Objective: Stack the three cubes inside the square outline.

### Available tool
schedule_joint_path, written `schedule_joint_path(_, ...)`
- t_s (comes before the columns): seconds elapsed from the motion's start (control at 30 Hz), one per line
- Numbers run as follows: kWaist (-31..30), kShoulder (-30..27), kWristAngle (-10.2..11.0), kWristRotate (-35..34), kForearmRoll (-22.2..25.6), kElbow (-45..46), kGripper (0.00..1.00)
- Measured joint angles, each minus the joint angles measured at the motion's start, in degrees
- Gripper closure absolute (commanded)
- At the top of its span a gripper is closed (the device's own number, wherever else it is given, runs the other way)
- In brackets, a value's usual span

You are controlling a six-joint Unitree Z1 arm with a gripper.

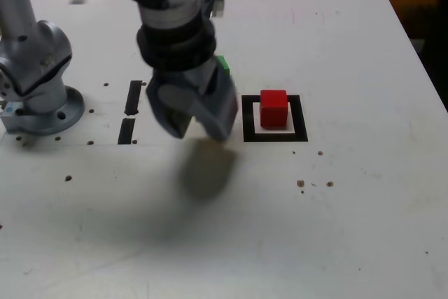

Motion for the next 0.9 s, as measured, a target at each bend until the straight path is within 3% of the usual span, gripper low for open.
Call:
schedule_joint_path(0.13,0.42,0.67,0.76,-0.48,3.70,-3.84,0.79)
schedule_joint_path(0.37,2.30,5.42,1.51,-0.63,15.46,-16.35,0.79)
schedule_joint_path(0.5,3.36,7.42,2.12,-0.61,18.53,-20.33,0.79)
schedule_joint_path(0.9,5.55,13.50,2.94,0.50,19.89,-26.97,0.79)
